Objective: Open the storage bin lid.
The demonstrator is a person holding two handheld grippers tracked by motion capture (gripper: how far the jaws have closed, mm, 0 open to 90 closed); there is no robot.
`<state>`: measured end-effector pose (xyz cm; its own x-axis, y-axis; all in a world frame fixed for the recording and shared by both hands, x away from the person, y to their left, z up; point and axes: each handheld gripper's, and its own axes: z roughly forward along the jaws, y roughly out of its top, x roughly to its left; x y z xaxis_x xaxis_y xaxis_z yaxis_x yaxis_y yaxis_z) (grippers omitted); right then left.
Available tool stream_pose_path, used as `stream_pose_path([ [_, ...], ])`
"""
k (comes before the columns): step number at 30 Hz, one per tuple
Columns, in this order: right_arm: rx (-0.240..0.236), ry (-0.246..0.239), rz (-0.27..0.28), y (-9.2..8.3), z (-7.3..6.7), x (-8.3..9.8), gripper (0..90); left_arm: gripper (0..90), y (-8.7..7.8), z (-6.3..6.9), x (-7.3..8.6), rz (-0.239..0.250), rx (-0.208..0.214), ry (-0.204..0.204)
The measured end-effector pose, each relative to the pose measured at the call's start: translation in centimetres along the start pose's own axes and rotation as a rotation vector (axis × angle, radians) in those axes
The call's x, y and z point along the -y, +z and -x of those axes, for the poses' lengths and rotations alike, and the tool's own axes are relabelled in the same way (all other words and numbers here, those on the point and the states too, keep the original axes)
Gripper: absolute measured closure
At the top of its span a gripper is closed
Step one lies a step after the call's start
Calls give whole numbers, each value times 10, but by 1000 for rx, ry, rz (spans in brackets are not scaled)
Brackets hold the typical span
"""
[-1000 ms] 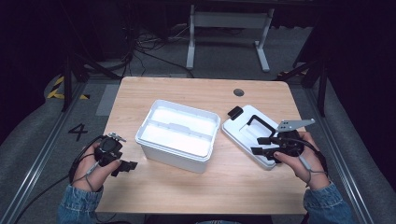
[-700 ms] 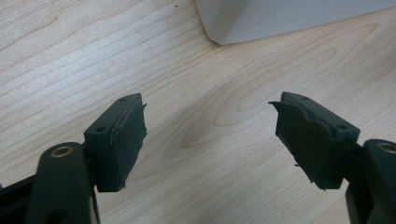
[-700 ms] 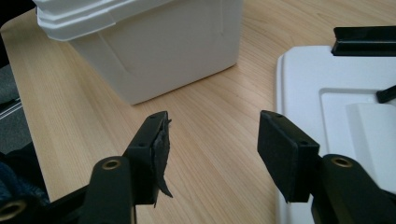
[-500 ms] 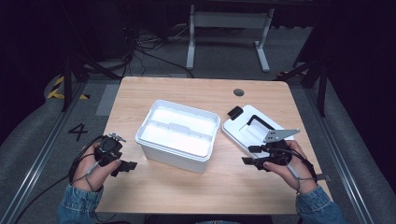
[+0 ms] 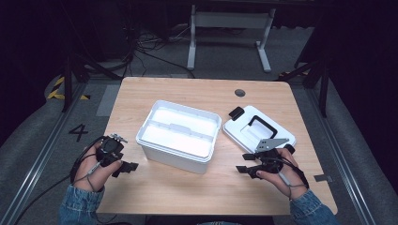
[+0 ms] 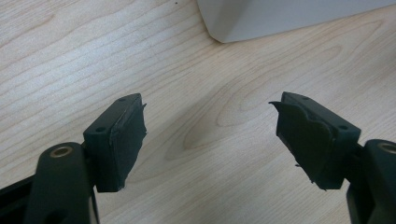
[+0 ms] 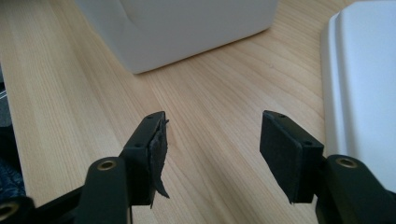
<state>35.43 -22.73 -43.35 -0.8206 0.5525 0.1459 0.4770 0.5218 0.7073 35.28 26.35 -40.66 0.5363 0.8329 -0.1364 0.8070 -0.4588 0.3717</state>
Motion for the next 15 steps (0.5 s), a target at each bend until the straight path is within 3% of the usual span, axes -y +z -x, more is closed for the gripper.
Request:
stream_pose_path([
  [15, 20, -25, -68, 28, -5, 17, 417, 247, 3, -2, 1, -17, 1, -4],
])
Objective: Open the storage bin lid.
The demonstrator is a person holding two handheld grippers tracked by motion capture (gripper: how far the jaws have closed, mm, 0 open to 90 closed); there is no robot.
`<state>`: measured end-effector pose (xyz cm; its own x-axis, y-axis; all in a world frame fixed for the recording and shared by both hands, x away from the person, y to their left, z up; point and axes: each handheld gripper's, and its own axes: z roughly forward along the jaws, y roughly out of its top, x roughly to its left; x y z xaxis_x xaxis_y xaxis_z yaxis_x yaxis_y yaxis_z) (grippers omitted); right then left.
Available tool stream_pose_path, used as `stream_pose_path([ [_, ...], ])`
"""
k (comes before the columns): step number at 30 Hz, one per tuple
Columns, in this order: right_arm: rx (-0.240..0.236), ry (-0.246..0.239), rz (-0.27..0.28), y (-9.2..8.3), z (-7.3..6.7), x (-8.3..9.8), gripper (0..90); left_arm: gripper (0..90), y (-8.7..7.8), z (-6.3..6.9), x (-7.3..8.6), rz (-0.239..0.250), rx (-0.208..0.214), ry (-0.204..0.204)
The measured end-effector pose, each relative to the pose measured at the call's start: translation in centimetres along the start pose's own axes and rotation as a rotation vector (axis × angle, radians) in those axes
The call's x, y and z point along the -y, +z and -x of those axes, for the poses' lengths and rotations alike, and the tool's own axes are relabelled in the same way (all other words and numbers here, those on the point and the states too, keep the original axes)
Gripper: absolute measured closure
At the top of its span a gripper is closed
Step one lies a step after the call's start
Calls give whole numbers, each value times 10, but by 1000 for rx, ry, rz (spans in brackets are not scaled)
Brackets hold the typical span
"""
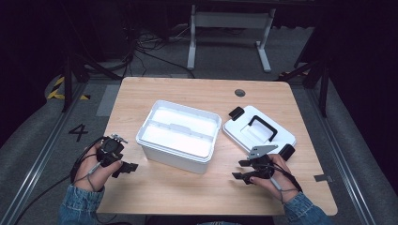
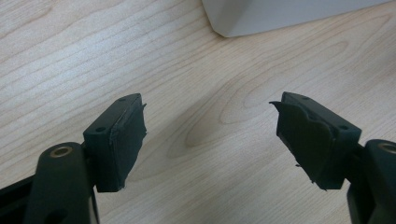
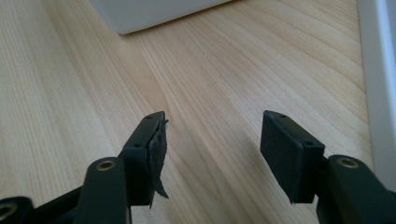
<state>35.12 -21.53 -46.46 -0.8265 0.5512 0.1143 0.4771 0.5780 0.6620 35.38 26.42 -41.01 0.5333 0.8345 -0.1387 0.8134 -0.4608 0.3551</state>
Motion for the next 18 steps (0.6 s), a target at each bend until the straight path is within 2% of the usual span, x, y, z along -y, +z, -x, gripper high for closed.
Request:
stream_pose_path([
  [6, 33, -34, 19, 7, -1, 4, 417, 248, 0, 1, 0, -2, 6, -3],
  [18, 56, -59, 44, 11, -4, 5, 407, 245, 1, 0, -1, -9, 4, 15],
])
